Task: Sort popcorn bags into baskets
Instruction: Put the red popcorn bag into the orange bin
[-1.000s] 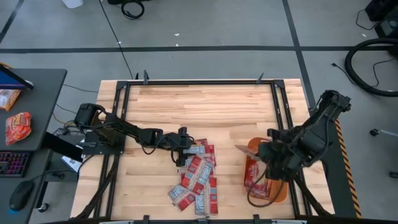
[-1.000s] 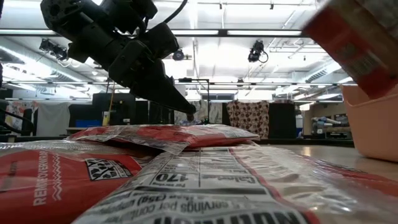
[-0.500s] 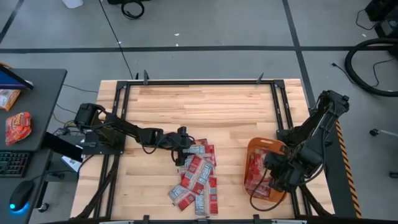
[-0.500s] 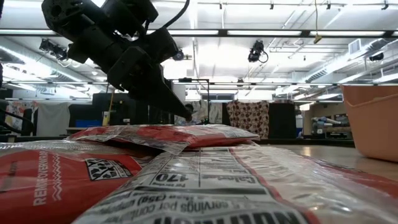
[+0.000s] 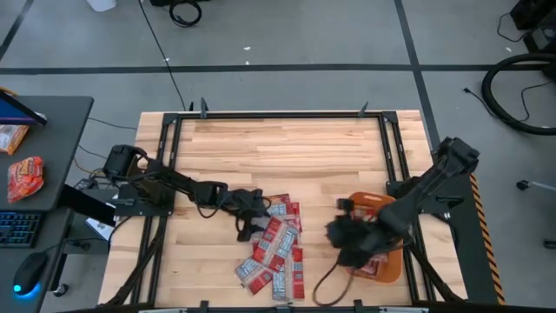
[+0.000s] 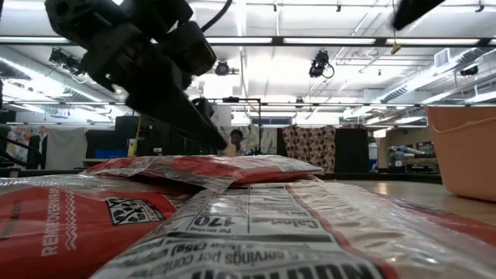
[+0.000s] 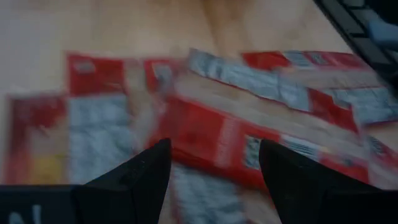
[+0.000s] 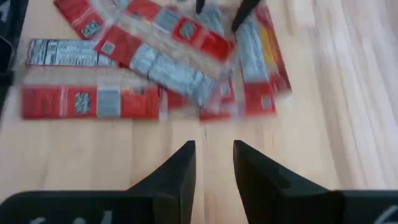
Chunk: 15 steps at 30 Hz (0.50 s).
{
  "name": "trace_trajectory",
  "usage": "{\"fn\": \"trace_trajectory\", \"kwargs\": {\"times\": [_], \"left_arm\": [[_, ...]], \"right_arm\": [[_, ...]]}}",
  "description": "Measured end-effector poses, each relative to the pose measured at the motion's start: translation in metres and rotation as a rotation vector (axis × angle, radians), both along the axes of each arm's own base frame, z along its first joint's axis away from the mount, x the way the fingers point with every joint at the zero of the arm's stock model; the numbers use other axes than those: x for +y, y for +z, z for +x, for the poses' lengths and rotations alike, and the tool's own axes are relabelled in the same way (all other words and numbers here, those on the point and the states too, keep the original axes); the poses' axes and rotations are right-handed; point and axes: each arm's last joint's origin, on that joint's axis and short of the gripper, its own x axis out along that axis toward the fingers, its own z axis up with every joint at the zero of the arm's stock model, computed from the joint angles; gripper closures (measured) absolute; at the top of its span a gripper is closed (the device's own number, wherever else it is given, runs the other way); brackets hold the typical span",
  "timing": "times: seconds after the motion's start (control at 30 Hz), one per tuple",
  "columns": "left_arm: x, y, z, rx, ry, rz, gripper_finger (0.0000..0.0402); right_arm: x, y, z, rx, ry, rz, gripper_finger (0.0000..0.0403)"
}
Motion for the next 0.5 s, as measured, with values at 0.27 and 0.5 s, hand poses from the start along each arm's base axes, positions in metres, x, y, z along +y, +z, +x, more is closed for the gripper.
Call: {"fn": "trace_trajectory", "kwargs": {"times": [0.27,0.5], "left_arm": [[-0.010,-0.009,-0.011,0.203,0.119,-0.167,0.0154],[-0.013,-0.009,-0.011,0.288,0.159,-0.370,0.0154]], "right_arm": [[0.003,-0.044,0.045,0.065,0.172,-0.126,0.0290],[0.017,-0.084,0.069,0.061,0.363,-0.367,0.0290]]}}
